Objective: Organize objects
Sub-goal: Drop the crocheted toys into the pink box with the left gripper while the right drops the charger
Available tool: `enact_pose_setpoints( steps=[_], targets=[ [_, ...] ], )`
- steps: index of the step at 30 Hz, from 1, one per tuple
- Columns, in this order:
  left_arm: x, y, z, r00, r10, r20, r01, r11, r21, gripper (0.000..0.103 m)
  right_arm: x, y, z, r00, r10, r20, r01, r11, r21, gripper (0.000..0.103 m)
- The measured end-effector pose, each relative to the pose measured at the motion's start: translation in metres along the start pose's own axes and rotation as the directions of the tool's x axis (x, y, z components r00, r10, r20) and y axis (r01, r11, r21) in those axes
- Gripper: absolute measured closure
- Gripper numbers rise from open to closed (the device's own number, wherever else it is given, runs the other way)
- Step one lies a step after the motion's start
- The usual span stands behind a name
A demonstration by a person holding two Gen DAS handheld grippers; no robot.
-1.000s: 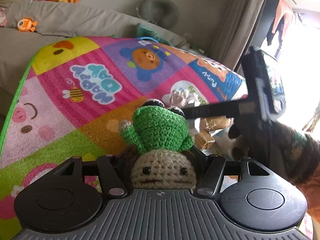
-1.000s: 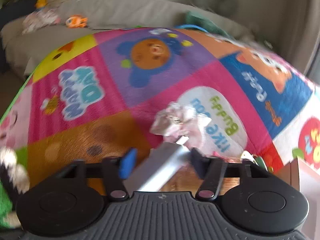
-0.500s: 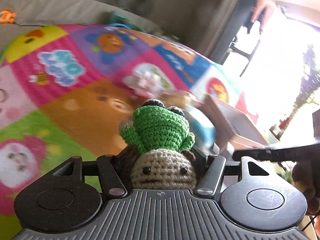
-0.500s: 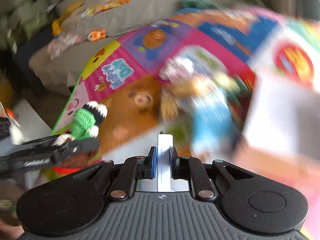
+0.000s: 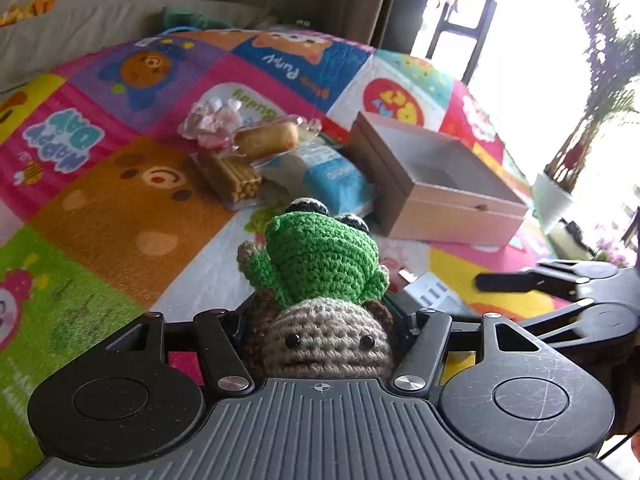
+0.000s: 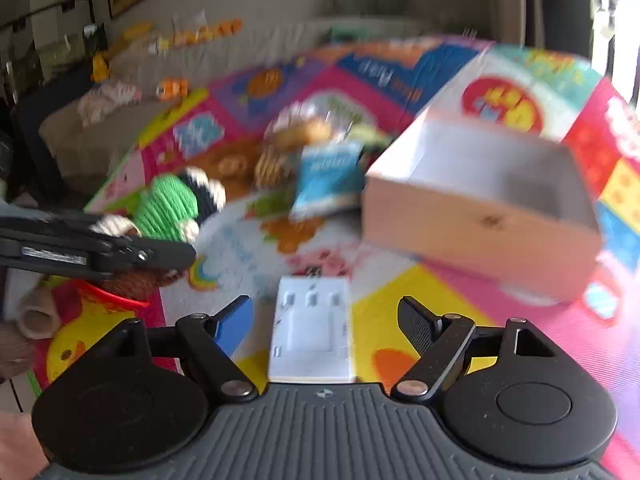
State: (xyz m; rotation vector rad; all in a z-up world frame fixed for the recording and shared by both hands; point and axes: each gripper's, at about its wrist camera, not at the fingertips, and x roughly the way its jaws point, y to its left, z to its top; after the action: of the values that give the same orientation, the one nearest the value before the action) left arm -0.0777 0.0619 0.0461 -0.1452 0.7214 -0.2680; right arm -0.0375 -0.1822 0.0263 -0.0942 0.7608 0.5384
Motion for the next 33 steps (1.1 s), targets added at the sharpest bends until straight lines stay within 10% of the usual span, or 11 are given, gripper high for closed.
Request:
enact_pose_setpoints(
  steps=[2,16,22,27,33],
  targets=[
    [-0.002,-0.002,0.001,1.0,0.024,-0.012,-0.024,1.0,0.004,0.036,0.011,0.008,-0.002,0.999,0.001,-0.043,-0.002,1.0,-0.022,0.056],
    [0.087,-0.097,0.132,0.994,-0.104,0.021,0.101,0.991,0.085,0.035,-0.097,-0.064,-0.014,0.948,-0.214,0.237,0.186,0.973,0.135,0.056],
    [0.188,-0.124,0.152,0.992,0.076,-0.101,-0.072,0.997,0.042,0.032,-0.098,-0.091,-0.026,0.939,-0.274,0.209,0.234,0.952,0.2,0.056],
    [0.185,-0.142,0.134,0.984,0.132,-0.122,-0.106,0.974,0.2,0.033,-0.088,-0.097,-0.032,0.934,-0.303,0.189,0.266,0.944,0.197,0.056],
    [0.121,-0.119,0.147,0.994,0.047,0.097,-0.058,0.992,0.109,0.036,-0.083,-0.1,-0.019,0.94,-0.277,0.2,0.23,0.946,0.23,0.056]
  ],
)
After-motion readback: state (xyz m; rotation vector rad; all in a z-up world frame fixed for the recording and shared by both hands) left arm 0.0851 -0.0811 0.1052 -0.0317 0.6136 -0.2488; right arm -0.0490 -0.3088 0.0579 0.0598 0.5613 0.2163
